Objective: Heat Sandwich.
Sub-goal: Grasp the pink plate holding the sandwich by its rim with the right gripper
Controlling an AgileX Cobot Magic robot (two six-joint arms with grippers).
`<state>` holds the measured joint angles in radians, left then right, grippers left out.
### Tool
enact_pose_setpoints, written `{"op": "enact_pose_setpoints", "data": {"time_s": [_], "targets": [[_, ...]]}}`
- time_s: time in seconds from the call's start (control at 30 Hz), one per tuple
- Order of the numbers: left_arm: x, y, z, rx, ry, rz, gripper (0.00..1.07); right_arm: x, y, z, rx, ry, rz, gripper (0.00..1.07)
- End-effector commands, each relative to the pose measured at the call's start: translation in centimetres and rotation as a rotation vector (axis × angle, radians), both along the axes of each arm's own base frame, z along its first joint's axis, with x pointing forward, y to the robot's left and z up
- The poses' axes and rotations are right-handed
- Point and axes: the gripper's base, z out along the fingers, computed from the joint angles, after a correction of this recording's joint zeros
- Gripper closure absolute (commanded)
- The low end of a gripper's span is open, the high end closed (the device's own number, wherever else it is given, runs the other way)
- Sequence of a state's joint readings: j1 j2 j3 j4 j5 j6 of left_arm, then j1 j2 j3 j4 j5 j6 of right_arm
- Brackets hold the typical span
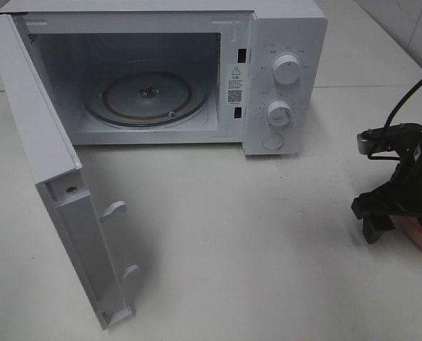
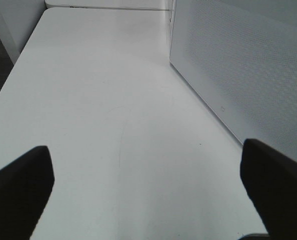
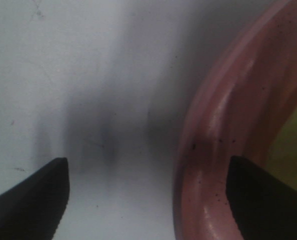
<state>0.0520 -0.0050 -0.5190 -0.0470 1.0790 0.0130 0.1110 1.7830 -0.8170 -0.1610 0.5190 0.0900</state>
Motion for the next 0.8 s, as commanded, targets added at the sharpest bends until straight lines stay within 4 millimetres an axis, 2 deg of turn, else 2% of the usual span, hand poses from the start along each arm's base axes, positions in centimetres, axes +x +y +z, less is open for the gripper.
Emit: {"op": "enact_pose_setpoints", "data": {"time_s": [0.03, 0.23, 0.47, 0.5, 0.53, 0.57, 0.63, 0.67, 0.7, 0.73, 0.77, 0.8], "targets": [[-0.19, -0.05, 0.01, -0.007, -0.023, -0.007, 0.10, 0.16, -0.21, -0.36, -0.004, 0.004, -0.005, 0.27], [-0.19, -0.05, 0.01, -0.007, -0.023, -0.007, 0.10, 0.14, -0.22, -0.81, -0.006, 0.021, -0.003, 0.28], [-0.19, -0.05, 0.01, -0.007, -0.023, -0.007, 0.10, 0.17, -0.38, -0.79, -0.026, 0.019, 0.016, 0.43], [-0.19, -0.05, 0.01, -0.007, -0.023, -0.007, 0.10, 0.20, -0.43, -0.79, -0.032, 0.017, 0.020, 0.47], [-0.19, -0.05, 0.01, -0.007, -0.023, -0.007, 0.10, 0.23, -0.54, -0.77, -0.043, 0.013, 0.009, 0.59], [-0.19, -0.05, 0.01, -0.007, -0.023, -0.007, 0.10, 0.23, -0.54, -0.77, -0.043, 0.013, 0.009, 0.59], [-0.19, -0.05, 0.01, -0.007, -0.023, -0.007, 0.10, 0.28, -0.72, -0.74, -0.061, 0.004, -0.016, 0.73], [-0.19, -0.05, 0.01, -0.007, -0.023, -0.007, 0.10, 0.34, -0.92, -0.71, -0.080, -0.006, -0.041, 0.90], [-0.19, -0.05, 0.01, -0.007, -0.023, -0.007, 0.10, 0.37, -1.03, -0.68, -0.092, -0.010, -0.048, 1.00], [-0.19, -0.05, 0.01, -0.007, -0.023, -0.007, 0.10, 0.37, -1.03, -0.68, -0.092, -0.010, -0.048, 1.00], [-0.19, -0.05, 0.01, -0.007, -0.023, -0.007, 0.10, 0.40, -1.10, -0.67, -0.101, -0.013, -0.048, 1.07], [-0.19, -0.05, 0.01, -0.007, -0.023, -0.007, 0.10, 0.40, -1.11, -0.66, -0.102, -0.014, -0.050, 1.07]]}}
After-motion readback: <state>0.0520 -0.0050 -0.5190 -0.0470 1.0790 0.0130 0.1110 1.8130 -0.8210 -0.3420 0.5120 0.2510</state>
